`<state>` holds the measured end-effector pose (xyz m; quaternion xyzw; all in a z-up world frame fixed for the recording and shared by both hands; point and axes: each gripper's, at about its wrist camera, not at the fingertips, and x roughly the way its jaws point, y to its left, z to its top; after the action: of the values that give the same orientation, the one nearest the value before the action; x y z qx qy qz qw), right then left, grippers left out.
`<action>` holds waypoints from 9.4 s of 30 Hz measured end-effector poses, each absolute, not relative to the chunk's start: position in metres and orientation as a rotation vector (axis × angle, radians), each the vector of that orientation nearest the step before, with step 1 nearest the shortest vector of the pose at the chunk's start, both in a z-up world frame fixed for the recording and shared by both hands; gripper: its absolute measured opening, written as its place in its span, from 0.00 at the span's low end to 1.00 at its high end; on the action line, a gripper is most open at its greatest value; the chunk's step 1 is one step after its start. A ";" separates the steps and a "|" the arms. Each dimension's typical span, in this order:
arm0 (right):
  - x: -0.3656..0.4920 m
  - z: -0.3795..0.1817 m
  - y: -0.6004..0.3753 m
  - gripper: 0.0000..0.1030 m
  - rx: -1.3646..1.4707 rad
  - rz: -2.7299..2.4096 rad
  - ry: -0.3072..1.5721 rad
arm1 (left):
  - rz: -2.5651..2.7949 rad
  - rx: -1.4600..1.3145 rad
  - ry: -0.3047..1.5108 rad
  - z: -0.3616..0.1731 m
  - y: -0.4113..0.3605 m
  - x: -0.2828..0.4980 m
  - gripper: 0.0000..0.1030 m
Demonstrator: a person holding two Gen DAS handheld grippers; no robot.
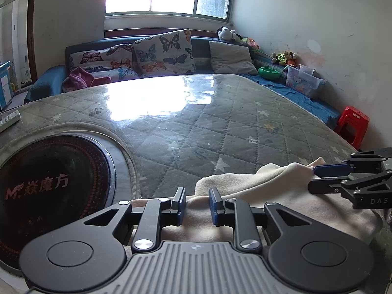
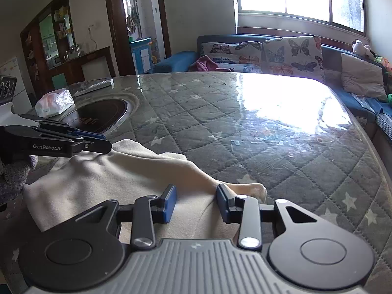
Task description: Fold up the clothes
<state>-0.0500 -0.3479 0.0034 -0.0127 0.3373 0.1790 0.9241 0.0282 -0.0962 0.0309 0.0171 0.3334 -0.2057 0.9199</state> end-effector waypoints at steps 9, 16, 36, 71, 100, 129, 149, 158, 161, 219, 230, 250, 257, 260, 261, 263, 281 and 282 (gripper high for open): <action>-0.084 0.021 -0.337 0.36 -0.079 0.423 0.658 | -0.437 0.023 0.640 0.051 -0.091 -0.004 0.25; -0.116 0.020 -0.334 0.37 -0.088 0.457 0.652 | -0.416 0.023 0.628 0.055 -0.084 -0.042 0.34; -0.141 0.015 -0.343 0.37 -0.112 0.443 0.675 | -0.326 0.021 0.667 0.037 -0.060 -0.080 0.34; -0.127 0.014 -0.166 0.38 -0.573 0.939 0.581 | -0.253 -0.353 0.730 0.053 0.001 -0.071 0.58; -0.128 0.047 -0.231 0.12 -0.267 0.867 0.549 | -0.265 -1.018 0.896 0.002 0.001 -0.031 0.21; -0.079 -0.003 -0.407 0.25 0.096 0.194 0.674 | -0.231 -0.780 0.882 0.015 -0.013 -0.034 0.16; -0.095 0.042 -0.411 0.09 0.041 0.179 0.525 | -0.340 -0.429 0.740 0.070 -0.074 -0.025 0.14; -0.099 0.074 -0.457 0.09 -0.028 0.038 0.462 | -0.469 -0.360 0.698 0.092 -0.138 0.006 0.14; -0.097 0.082 -0.477 0.01 -0.047 -0.025 0.442 | -0.494 -0.350 0.698 0.096 -0.158 0.018 0.14; -0.086 0.008 -0.537 0.08 -0.031 -0.108 0.739 | -0.632 -0.342 1.116 0.020 -0.206 0.048 0.14; -0.081 0.017 -0.537 0.18 0.004 -0.112 0.687 | -0.576 -0.094 0.951 0.051 -0.201 0.030 0.33; -0.037 0.002 -0.518 0.19 0.072 -0.003 0.686 | -0.605 -0.069 0.892 0.036 -0.244 0.071 0.13; -0.067 0.018 -0.520 0.22 0.066 0.006 0.664 | -0.619 -0.087 0.861 0.044 -0.235 0.060 0.13; -0.095 0.022 -0.520 0.24 0.061 0.007 0.665 | -0.670 -0.078 0.845 0.050 -0.234 0.041 0.13; -0.105 0.023 -0.519 0.24 0.059 0.005 0.667 | -0.684 -0.074 0.840 0.051 -0.235 0.034 0.13; -0.121 0.024 -0.519 0.24 0.061 0.003 0.665 | -0.716 -0.069 0.831 0.053 -0.237 0.020 0.13; -0.162 0.022 -0.504 0.34 0.057 -0.002 0.608 | -0.740 0.008 0.809 0.035 -0.239 -0.027 0.14; -0.159 0.018 -0.501 0.34 0.056 0.008 0.616 | -0.738 0.008 0.808 0.035 -0.238 -0.027 0.14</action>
<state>-0.1595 -0.5014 0.0184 0.0274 0.3033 0.0037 0.9525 -0.0275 -0.2384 0.0347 0.0037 0.3843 -0.3508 0.8540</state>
